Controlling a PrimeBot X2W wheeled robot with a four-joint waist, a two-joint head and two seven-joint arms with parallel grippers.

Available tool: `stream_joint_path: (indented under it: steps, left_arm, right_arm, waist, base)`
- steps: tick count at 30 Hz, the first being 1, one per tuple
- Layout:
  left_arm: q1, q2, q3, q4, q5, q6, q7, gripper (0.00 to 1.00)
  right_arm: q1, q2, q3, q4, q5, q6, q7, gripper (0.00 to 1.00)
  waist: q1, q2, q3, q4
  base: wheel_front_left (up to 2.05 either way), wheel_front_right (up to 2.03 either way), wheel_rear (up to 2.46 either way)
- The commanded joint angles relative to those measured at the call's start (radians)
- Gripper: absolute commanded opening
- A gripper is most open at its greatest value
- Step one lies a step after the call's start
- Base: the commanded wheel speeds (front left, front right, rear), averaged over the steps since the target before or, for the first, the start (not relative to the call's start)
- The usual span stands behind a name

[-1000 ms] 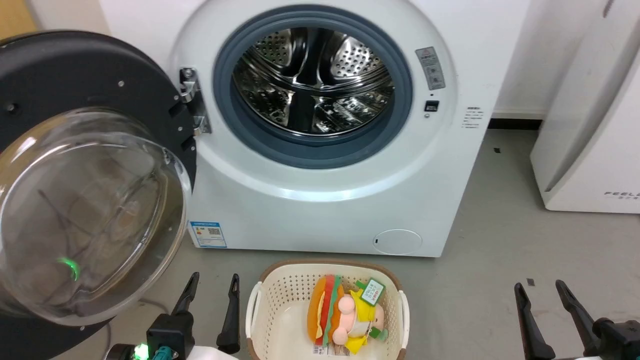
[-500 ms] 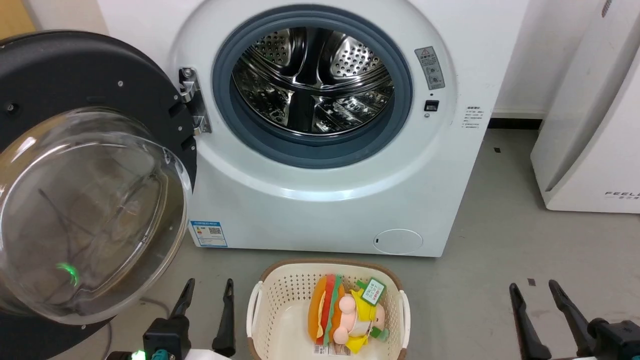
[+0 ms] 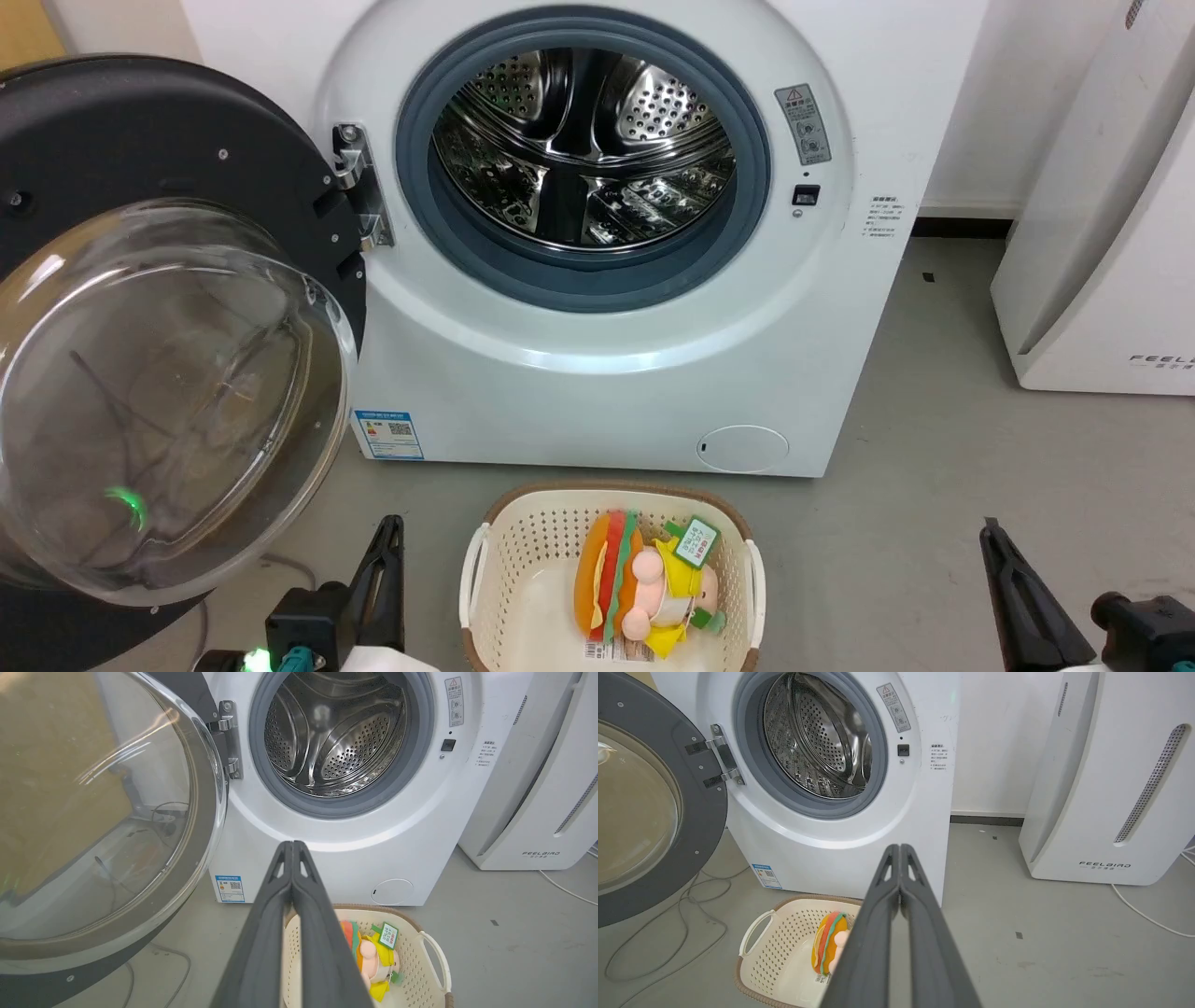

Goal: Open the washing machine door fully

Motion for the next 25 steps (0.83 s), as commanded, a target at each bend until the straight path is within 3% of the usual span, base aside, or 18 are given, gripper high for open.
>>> stream_joint_path:
  steps: [1,25]
  left_arm:
    - [-0.004,-0.008,0.011,-0.005,0.012,-0.006,0.005,0.00]
    - [-0.011,-0.051,0.078,-0.018,0.078,-0.059,0.043,0.00]
  right_arm:
    - [-0.017,0.001,0.003,0.006,-0.011,0.000,-0.004,0.00]
    - [-0.060,0.001,0.014,0.046,-0.036,0.000,-0.009,0.00]
  waist:
    - [0.0000,0.0000,0.000,0.000]
    - [0.0000,0.0000,0.009,-0.013]
  base:
    - [0.00,0.00,0.00]
    - [0.00,0.00,0.00]
